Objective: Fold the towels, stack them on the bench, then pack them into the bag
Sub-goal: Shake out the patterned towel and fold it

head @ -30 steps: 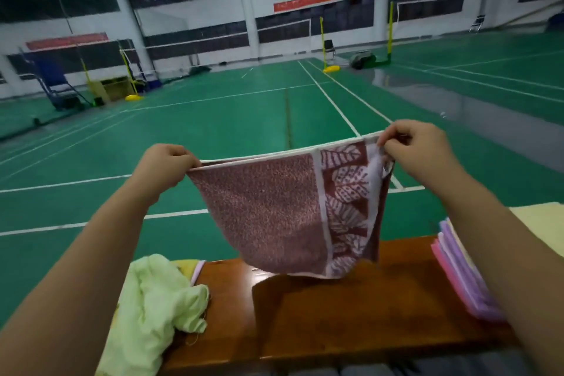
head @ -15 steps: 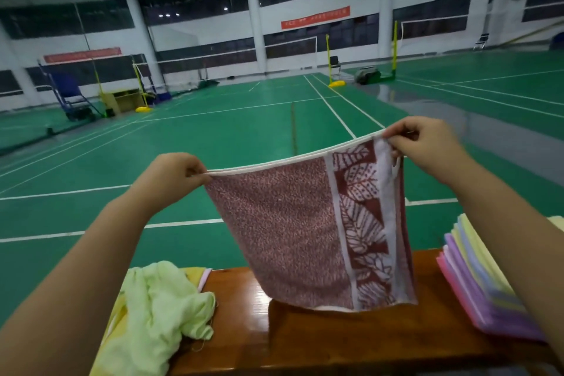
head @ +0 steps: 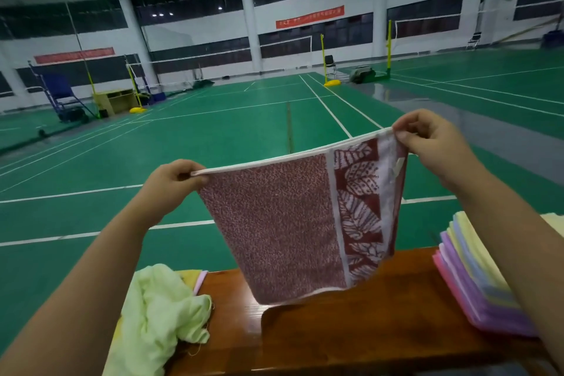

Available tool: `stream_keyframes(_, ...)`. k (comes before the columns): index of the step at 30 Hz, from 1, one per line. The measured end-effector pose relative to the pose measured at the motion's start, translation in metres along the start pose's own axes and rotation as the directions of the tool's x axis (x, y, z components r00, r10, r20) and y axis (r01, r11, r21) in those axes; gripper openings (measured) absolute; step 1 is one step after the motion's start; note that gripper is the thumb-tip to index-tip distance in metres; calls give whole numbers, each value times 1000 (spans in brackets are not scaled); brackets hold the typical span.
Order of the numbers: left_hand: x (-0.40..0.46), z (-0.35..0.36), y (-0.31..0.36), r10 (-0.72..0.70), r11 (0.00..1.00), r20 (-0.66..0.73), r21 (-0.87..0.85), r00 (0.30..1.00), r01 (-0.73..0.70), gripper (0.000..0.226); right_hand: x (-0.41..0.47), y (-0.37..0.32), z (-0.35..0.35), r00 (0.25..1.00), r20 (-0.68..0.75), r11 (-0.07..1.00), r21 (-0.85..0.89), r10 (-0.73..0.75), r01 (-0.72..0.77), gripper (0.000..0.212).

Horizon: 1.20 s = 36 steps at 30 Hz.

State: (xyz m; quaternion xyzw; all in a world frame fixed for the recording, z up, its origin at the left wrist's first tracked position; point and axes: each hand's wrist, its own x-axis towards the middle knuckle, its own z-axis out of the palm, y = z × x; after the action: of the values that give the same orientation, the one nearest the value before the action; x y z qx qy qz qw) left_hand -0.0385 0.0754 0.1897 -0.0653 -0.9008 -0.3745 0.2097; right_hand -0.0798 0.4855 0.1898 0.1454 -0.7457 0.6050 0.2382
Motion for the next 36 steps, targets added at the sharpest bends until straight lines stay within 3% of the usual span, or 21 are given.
stream_keyframes(6,-8,16,-16,-163,850,46,-500,986,164,13,-2,22,8,986,42,987,-13,162,-161,24)
stream_keyframes(10,-15,19,-13,-168,778,9,-613,986,138,29,-6,12,5,988,39,984,99,147,-151,21)
stream_keyframes(13,-21,10,-1,-122,717,-23,-693,992,72,32,-9,-6,-4,993,74,956,275,89,-107,21)
stream_keyframes(15,-24,2,6,-117,636,-18,-769,993,61,38,-12,-19,-9,985,153,887,441,77,-138,12)
stream_keyframes(18,-22,3,6,-164,567,9,-817,986,101,30,-11,-19,-10,962,225,838,486,155,-248,22)
stream_keyframes(21,-14,27,-10,-355,526,91,-804,930,279,16,-8,3,5,909,189,817,397,372,-417,15)
stream_keyframes(25,-19,76,-26,-611,398,177,-774,772,492,14,-19,38,38,835,67,794,275,546,-542,13)
stream_keyframes(28,-41,113,-12,-603,467,103,-759,791,454,21,-42,55,68,862,-33,858,132,505,-497,9)
stream_keyframes(32,-77,153,27,-481,624,101,-658,871,421,24,-88,51,107,934,-25,934,34,357,-356,16)
stream_keyframes(36,-98,176,50,-360,741,105,-571,927,353,6,-122,36,132,941,75,932,130,330,-337,20)
